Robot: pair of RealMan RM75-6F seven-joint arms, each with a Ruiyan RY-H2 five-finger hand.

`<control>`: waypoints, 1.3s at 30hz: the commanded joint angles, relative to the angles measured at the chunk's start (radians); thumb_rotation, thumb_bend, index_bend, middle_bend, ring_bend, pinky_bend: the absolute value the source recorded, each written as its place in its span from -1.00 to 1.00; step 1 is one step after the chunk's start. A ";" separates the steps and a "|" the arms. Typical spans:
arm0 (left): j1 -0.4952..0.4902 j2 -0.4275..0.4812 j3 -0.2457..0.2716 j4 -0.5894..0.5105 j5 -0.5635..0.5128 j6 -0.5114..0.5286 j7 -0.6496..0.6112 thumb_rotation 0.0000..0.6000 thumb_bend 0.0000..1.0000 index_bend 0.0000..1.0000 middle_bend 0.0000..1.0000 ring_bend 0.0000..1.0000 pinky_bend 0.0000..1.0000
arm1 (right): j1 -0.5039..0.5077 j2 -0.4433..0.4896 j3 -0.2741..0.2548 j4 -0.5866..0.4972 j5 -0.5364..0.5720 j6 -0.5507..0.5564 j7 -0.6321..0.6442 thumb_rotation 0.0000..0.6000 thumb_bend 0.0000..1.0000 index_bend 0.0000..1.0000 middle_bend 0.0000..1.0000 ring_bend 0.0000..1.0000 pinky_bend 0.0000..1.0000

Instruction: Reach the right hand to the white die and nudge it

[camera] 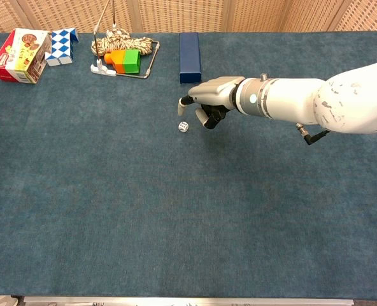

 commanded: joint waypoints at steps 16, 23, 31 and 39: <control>0.008 0.003 -0.001 0.018 -0.010 0.005 -0.016 1.00 -0.56 -0.72 -0.71 -0.67 -0.80 | 0.061 -0.091 -0.040 0.113 0.056 -0.036 0.015 1.00 0.88 -0.57 1.00 1.00 1.00; 0.011 0.002 -0.001 0.025 -0.010 0.010 -0.023 1.00 -0.56 -0.72 -0.71 -0.67 -0.80 | 0.072 -0.094 -0.058 0.105 0.053 -0.033 0.015 1.00 0.88 -0.57 1.00 1.00 1.00; 0.012 0.000 -0.002 0.030 -0.011 0.008 -0.024 1.00 -0.56 -0.72 -0.71 -0.67 -0.80 | 0.071 -0.056 -0.091 0.041 0.049 0.010 0.000 1.00 0.88 -0.57 1.00 1.00 1.00; 0.009 -0.002 -0.002 0.032 -0.011 0.002 -0.022 1.00 -0.56 -0.72 -0.71 -0.67 -0.80 | 0.050 0.020 -0.124 -0.064 0.032 0.065 -0.011 1.00 0.88 -0.57 1.00 1.00 1.00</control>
